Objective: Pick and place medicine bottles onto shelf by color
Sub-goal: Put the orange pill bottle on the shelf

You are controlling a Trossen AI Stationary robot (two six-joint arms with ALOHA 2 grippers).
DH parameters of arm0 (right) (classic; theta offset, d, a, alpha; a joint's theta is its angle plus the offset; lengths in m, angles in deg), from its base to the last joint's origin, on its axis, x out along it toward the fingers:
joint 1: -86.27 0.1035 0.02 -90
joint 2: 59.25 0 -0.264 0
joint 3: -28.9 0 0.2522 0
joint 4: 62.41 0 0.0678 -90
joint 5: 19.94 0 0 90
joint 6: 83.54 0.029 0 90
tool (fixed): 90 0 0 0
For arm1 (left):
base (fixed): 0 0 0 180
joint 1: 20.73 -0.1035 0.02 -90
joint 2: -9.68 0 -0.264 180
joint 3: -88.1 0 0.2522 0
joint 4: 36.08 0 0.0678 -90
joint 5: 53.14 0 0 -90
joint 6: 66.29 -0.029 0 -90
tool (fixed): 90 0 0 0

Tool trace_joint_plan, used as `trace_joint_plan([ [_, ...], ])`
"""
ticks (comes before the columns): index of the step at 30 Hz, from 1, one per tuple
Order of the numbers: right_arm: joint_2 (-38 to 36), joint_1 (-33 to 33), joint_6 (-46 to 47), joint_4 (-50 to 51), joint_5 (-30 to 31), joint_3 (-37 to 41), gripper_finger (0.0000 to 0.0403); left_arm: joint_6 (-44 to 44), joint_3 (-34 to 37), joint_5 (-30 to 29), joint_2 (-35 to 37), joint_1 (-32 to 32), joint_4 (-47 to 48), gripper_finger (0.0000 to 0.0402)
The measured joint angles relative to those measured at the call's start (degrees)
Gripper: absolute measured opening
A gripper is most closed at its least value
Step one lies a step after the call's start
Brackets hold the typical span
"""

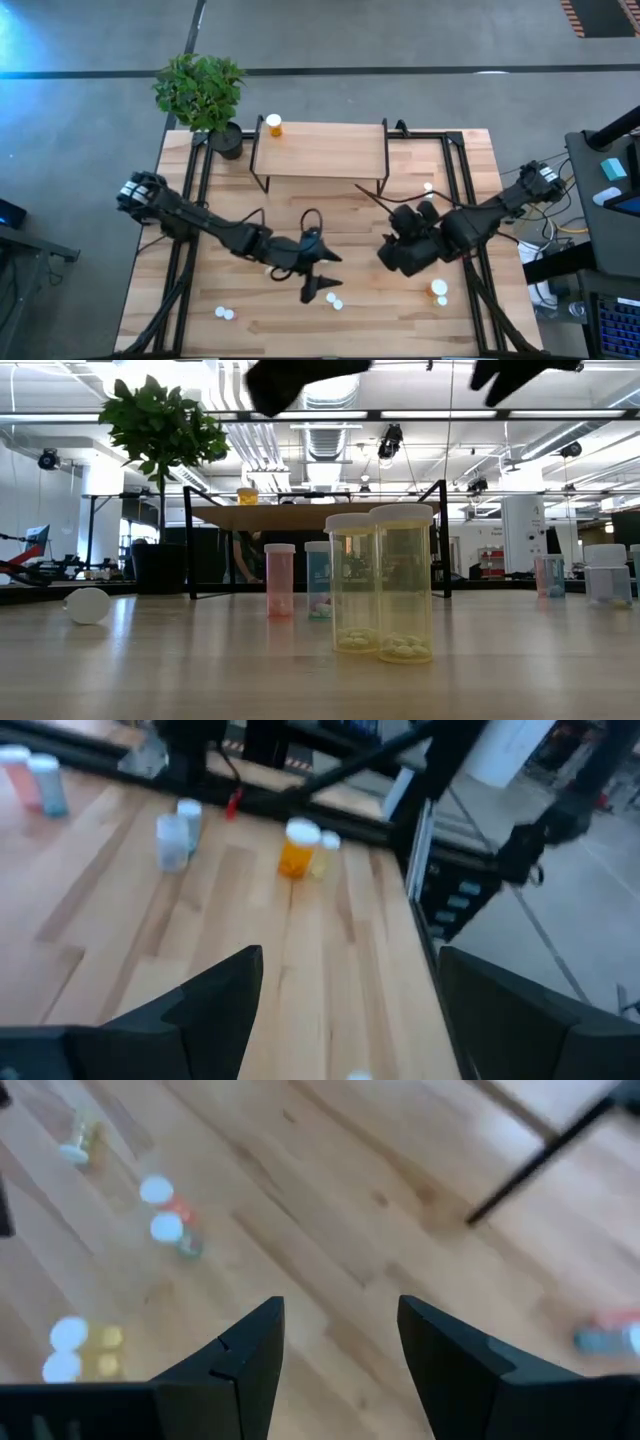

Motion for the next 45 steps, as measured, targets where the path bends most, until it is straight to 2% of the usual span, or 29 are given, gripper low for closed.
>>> trace_joint_plan([
  [7, 1.0, 6.3, 14.8, 14.6, -13.6, 0.5, 0.0188, -6.3, -3.8, -0.4, -1.0, 0.0, 0.1, 0.0285],
  [12, 1.0, 9.9, 17.2, 14.1, -21.9, 0.7, 0.0216, -5.9, -3.9, -4.3, -0.9, -0.1, 0.2, 0.0285],
  [17, 0.9, 14.2, 22.9, 14.3, -21.2, 4.3, 0.0267, -5.9, -3.9, -4.3, -0.8, -0.1, 0.2, 0.0285],
  [22, 1.1, 17.2, 31.9, 13.3, -24.1, 7.4, 0.0308, -5.9, -3.7, -5.7, -0.8, -0.8, 0.2, 0.0285],
  [27, 1.3, 17.9, 34.2, 9.6, -26.8, 10.3, 0.0313, -5.8, -3.8, -6.1, -0.7, -1.7, 0.2, 0.0285],
  [33, 1.2, 17.9, 29.9, 1.3, -27.2, 14.9, 0.0313, -5.8, -3.9, -7.5, -0.7, -1.7, 0.2, 0.0285],
  [40, 1.2, 18.6, 29.7, -4.9, -33.0, 21.6, 0.0313, -5.6, -3.9, -7.5, -0.7, -1.2, 0.2, 0.0285],
  [45, 1.2, 19.4, 31.4, -8.3, -33.2, 23.8, 0.0313, -5.6, -3.9, -7.5, -0.7, -1.0, 0.2, 0.0285],
])
